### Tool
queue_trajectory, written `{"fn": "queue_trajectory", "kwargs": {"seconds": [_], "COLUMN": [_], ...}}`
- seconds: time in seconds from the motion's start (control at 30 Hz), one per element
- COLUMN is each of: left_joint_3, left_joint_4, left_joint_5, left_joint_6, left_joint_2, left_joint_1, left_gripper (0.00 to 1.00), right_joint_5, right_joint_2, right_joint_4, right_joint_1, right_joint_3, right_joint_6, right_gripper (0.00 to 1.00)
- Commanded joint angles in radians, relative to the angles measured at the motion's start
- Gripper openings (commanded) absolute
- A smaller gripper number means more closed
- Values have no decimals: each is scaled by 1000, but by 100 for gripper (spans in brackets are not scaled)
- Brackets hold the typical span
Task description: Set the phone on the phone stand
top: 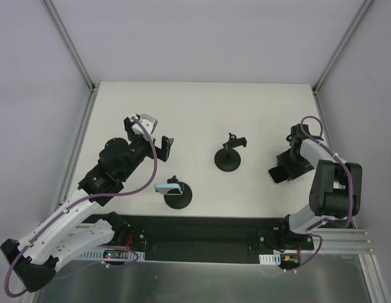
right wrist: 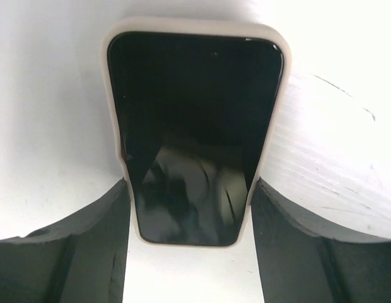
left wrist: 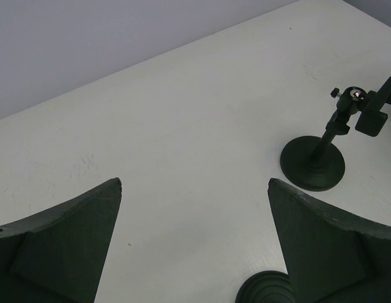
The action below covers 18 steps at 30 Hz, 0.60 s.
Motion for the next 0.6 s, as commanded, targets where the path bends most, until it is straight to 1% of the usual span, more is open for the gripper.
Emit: {"fn": "queue_trajectory", "kwargs": {"seconds": [0.0,0.07,0.1,0.13,0.17,0.2,0.3,0.33,0.37,0.43,0.47,0.5,0.57], "left_joint_3": [4,4,4,4,4,3,-5,-7,-2,9,34,53,122], "left_joint_4": [20,20,20,20,21,26,40,43,44,43,38,32,20], "left_joint_5": [-23,-24,-24,-30,-36,-41,-46,-44,-35,-12,25,43,92], "left_joint_6": [-11,-19,-28,-31,-37,-56,-82,-82,-120,-172,-191,-223,-260], "left_joint_2": [10,15,19,22,24,28,36,39,42,53,57,64,70], "left_joint_1": [-11,-11,-11,-13,-11,-11,-11,-10,-7,-1,5,8,13], "left_gripper": [99,99,99,99,99,99,99,99,99,99,99,99,99], "right_joint_5": [142,70,33,-40,-68,-113,-144,-141,-136,-133,-139,-168,-176], "right_joint_2": [-156,-234,-257,-278,-309,-320,-389,-413,-468,-525,-571,-587,-627], "right_joint_4": [103,183,256,286,304,324,358,366,373,373,348,326,268], "right_joint_1": [82,85,85,90,95,98,115,139,145,150,151,156,171], "right_joint_3": [-35,-101,-124,-138,-150,-152,-170,-180,-189,-203,-198,-171,-143], "right_joint_6": [-221,-312,-391,-424,-452,-516,-625,-646,-663,-699,-711,-725,-736], "right_gripper": [0,0,0,0,0,0,0,0,0,0,0,0,1]}}
